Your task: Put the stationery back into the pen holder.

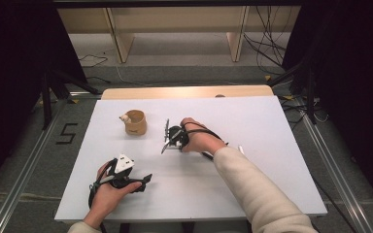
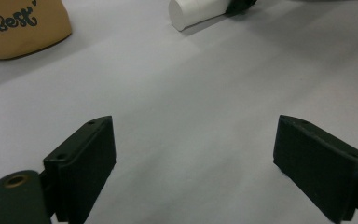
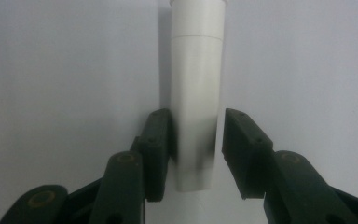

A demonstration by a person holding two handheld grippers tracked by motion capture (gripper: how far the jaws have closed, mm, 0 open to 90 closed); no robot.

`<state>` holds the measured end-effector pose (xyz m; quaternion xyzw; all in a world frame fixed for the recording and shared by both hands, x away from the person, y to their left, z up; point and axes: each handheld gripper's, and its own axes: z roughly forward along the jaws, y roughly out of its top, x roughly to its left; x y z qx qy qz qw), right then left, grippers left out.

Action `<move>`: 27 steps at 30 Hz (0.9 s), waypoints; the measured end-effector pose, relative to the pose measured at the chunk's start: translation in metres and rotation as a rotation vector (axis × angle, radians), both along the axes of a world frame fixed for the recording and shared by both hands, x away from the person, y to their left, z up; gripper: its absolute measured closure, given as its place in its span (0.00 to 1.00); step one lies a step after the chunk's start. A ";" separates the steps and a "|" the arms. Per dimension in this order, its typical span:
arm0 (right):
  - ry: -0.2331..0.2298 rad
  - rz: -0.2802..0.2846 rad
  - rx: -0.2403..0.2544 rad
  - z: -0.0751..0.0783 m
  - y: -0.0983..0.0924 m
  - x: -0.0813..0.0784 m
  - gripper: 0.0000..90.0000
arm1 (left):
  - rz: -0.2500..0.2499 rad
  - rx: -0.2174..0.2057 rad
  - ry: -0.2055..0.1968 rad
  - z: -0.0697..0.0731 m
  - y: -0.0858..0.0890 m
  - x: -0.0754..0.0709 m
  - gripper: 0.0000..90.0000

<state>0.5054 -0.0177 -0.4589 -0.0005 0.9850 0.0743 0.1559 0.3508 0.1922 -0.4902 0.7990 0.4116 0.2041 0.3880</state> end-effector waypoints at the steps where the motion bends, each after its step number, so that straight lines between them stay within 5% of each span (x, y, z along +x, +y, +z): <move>1: 0.003 0.001 -0.001 0.000 0.000 0.000 0.69 | 0.000 -0.002 -0.001 0.000 0.000 0.000 0.14; 27: 0.075 -0.004 -0.011 0.001 0.001 0.007 0.74 | 0.005 -0.009 -0.004 0.000 0.000 0.000 0.14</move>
